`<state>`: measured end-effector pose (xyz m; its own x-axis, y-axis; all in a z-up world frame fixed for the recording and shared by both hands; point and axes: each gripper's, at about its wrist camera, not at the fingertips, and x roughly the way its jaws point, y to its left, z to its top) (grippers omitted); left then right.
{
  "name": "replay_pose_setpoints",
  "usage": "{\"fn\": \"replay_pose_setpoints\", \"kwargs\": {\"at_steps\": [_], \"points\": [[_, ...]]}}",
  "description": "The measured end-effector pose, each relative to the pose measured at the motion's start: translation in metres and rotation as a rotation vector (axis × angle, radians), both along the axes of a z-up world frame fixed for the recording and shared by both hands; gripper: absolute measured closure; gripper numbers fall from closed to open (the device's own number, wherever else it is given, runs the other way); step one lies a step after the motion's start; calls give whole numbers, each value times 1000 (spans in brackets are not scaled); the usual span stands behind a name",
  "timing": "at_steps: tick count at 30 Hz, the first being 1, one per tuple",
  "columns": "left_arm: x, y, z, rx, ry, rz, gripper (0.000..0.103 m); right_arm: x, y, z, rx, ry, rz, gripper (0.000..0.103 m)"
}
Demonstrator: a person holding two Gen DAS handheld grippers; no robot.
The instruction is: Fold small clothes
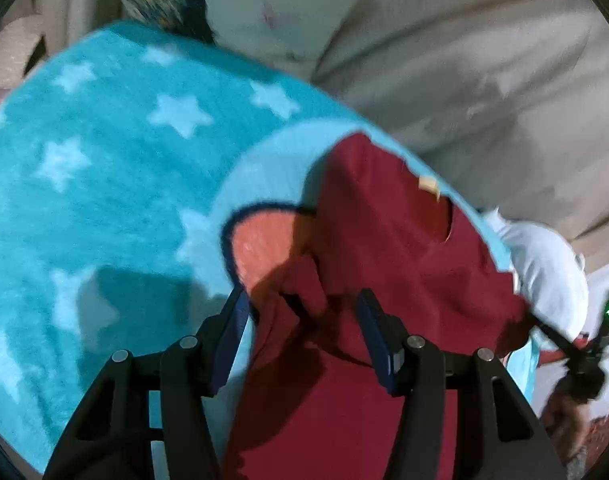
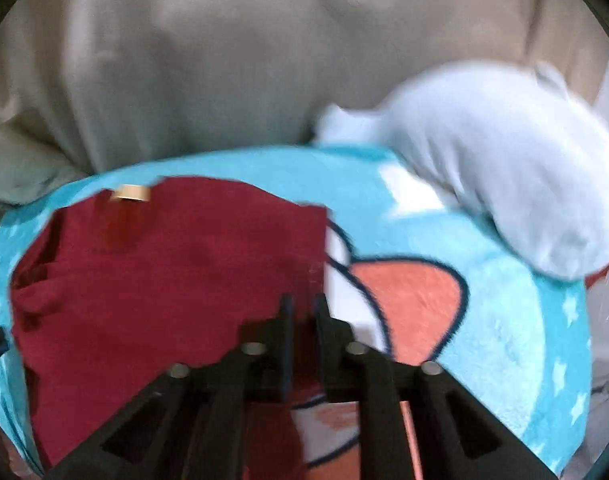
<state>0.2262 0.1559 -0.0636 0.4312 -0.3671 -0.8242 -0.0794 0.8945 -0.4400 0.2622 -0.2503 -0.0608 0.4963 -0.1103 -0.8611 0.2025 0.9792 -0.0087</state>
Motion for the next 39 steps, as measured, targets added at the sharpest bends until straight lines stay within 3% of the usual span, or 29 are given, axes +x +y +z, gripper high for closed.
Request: {"fn": "replay_pose_setpoints", "kwargs": {"at_steps": [1,4,9,12,17,19,20,28,33,35,37,39], "points": [[3,-1,-5,-10,12,-10,49,-1,22,13,20,-39,48,58],[7,1,-16,-36,50,-17,49,7,74,34,141,-88,230,56],[-5,18,-9,-108,51,-8,49,61,171,19,365,26,486,56],[-15,33,-3,-130,34,11,49,85,202,-3,408,83,495,56],[-27,53,-5,-125,26,29,49,131,217,-47,464,215,407,57],[-29,59,-9,-133,31,36,49,142,216,-58,521,246,393,95],[-29,62,-11,-139,34,40,49,148,216,-61,561,270,394,98],[-26,81,-26,-165,59,81,49,197,247,-45,621,229,417,99],[-26,87,-33,-157,71,81,49,213,276,-62,513,237,452,96],[-25,87,-34,-156,73,77,49,207,274,-54,502,201,467,95],[-23,87,-33,-158,74,74,49,202,261,-40,495,156,444,85],[-21,86,-32,-162,72,69,49,191,244,-19,468,103,433,84]]}}
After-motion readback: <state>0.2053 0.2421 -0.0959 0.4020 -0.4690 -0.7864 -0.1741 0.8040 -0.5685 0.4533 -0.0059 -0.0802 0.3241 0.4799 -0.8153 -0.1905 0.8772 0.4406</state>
